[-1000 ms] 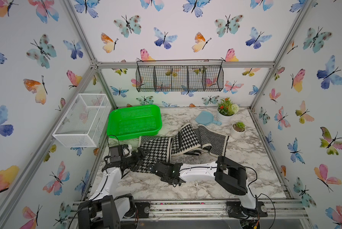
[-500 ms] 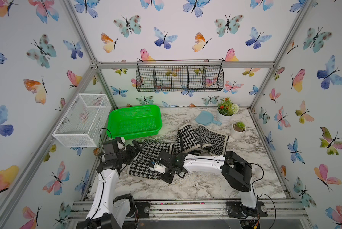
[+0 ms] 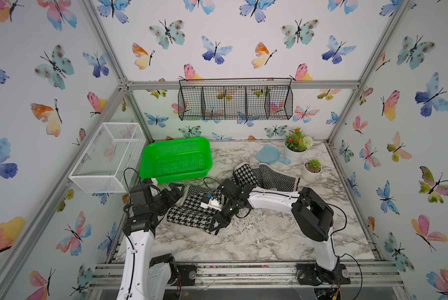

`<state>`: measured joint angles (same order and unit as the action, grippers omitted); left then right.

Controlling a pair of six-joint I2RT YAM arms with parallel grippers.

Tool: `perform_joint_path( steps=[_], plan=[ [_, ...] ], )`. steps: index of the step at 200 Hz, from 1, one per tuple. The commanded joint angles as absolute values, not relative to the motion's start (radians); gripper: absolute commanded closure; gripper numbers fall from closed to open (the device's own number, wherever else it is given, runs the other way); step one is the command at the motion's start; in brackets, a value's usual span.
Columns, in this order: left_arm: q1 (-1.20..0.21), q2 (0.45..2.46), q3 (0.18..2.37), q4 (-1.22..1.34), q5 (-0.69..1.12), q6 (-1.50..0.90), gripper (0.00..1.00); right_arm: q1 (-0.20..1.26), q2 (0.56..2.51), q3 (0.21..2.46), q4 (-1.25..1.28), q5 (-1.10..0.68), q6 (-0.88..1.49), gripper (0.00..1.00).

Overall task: Roll up the scarf and place it into the basket
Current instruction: Roll the scarf at the center of the board.

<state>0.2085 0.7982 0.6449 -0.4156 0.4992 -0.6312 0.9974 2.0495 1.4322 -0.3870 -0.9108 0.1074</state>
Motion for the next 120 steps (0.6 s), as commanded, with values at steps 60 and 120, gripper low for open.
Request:
perform_joint_path(
  steps=[60,120],
  plan=[
    [0.213,0.768,0.638,-0.396,0.667,-0.601,0.02,0.882,2.184,1.477,-0.373,-1.069,0.198,0.94],
    [0.209,0.683,0.521,-0.346,0.808,-0.616,0.02,0.847,2.239,1.504,-0.322,-1.001,0.279,0.89]
  ],
)
